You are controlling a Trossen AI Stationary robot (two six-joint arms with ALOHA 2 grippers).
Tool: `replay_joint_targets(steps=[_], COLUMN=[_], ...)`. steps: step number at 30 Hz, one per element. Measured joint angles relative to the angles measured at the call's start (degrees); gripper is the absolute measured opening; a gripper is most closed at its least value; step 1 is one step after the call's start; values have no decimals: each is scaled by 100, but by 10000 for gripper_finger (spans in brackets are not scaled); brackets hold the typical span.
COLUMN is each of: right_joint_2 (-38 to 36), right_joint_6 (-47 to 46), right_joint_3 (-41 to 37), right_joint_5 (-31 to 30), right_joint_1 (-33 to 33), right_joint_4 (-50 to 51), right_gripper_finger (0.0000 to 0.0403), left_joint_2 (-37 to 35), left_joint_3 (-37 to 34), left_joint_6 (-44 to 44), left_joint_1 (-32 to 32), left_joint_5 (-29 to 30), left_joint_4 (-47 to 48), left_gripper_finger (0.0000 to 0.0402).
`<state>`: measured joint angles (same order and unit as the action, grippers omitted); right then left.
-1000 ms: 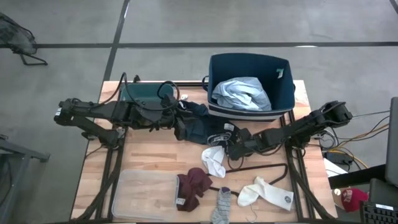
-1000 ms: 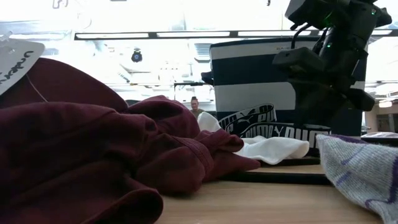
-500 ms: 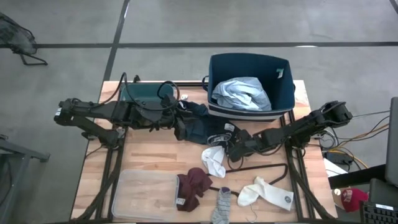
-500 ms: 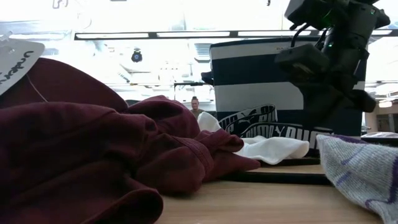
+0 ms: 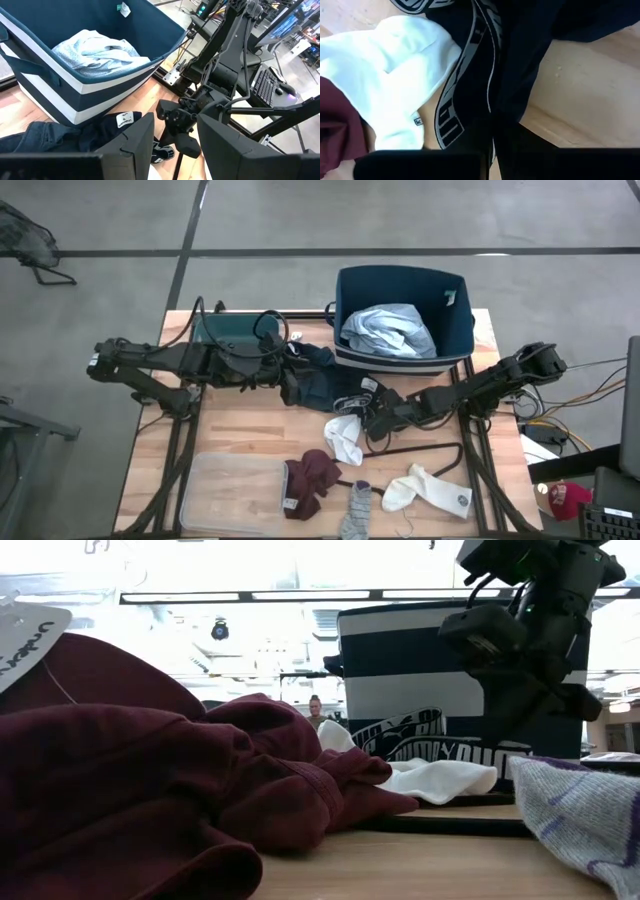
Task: Pick & Place Cloths
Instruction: Put the dark blue boxers into the green bin
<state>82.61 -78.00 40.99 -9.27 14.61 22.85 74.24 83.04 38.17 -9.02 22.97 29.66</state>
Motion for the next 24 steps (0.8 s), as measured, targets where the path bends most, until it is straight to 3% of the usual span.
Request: replay_joint_targets(steps=[11,24], right_joint_2=[-18,-292], right_joint_6=[0,474], right_joint_3=[0,460], right_joint_5=[59,30], right_joint_1=[0,15], right_joint_4=[-384,-547], right_gripper_finger=[8,8], left_joint_2=[7,-11], left_joint_3=[-282,-280], left_joint_6=[292,-259], left_joint_1=[-10,-15], left_joint_5=[-45,-120], left_joint_4=[-8,-12], left_gripper_finger=[156,156])
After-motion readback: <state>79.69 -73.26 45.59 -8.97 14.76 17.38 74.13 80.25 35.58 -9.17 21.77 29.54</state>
